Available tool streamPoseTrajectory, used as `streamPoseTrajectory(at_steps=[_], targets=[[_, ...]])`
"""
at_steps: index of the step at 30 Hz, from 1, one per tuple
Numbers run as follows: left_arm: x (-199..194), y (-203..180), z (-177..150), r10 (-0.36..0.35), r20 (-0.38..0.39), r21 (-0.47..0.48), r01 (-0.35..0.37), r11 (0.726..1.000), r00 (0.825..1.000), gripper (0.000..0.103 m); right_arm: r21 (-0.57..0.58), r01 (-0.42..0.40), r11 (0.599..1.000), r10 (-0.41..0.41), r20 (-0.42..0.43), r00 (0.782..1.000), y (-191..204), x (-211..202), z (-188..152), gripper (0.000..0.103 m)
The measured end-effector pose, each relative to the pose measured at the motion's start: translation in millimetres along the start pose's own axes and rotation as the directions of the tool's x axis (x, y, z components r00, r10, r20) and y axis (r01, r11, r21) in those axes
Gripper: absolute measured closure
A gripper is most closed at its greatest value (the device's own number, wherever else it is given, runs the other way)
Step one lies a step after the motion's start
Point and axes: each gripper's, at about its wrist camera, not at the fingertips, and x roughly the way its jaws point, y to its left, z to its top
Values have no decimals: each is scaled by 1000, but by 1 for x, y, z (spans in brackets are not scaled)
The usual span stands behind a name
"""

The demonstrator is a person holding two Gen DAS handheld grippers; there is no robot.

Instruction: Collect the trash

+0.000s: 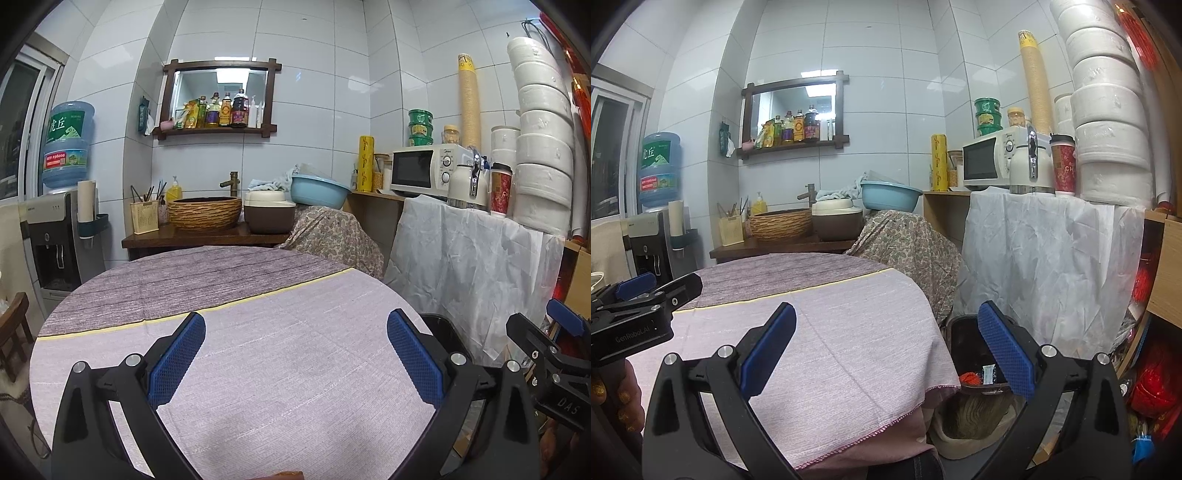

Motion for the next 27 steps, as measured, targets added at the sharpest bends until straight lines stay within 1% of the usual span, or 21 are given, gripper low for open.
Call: streamPoseTrajectory(at_steps=[27], targets=[[1, -1, -1, 3, -6, -3, -3, 1000, 1000, 5, 3, 0, 1000, 0, -2, 1000, 2, 0, -1, 6]])
